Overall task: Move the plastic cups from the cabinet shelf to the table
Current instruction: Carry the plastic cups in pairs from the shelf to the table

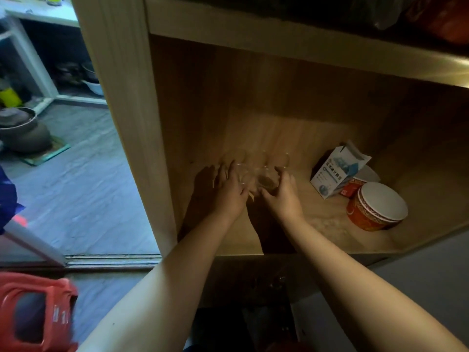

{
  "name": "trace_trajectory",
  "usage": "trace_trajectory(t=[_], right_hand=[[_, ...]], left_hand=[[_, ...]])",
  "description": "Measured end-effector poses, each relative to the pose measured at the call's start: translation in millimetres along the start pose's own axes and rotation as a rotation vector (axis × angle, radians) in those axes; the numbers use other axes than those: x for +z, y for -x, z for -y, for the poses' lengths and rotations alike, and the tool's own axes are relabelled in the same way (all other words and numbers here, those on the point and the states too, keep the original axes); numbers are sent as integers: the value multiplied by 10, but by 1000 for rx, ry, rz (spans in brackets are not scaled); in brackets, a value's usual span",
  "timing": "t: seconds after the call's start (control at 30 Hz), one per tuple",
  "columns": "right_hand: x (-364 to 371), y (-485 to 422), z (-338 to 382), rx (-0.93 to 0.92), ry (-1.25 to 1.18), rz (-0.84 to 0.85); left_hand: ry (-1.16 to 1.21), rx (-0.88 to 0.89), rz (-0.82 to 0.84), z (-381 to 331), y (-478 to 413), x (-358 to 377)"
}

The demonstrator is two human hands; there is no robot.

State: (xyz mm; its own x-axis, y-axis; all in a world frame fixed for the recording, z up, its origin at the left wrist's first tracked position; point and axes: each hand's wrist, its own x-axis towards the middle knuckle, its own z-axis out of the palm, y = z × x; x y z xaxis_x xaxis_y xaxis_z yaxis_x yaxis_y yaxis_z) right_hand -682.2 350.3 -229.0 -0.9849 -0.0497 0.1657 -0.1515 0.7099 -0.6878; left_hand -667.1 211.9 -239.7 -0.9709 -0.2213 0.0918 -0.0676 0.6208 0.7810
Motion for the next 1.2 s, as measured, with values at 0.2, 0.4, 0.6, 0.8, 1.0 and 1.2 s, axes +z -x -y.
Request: trace_trajectory(t=[0.2,0.4,0.6,0.8,1.0,1.2], right_hand=[[78,-62,-73,-46,49,-91],[89,-123,-116,-35,31,-73],[44,-63,-96,-51,23,-69],[-181,161,21,-54,-12,-49],[-636,448,280,-128,-75,-19],[-958,780,500,-214,-149,-60]], left_hand=[[50,-61,-17,-14,-60,92],[-2,-78,-42,-43,-114,128],[59,-58,-40,-22,-42,117],[66,-71,-68,-98,207,-71],[125,-32,-132,-464,480,-461],[179,102,-204,-765,964,-838]])
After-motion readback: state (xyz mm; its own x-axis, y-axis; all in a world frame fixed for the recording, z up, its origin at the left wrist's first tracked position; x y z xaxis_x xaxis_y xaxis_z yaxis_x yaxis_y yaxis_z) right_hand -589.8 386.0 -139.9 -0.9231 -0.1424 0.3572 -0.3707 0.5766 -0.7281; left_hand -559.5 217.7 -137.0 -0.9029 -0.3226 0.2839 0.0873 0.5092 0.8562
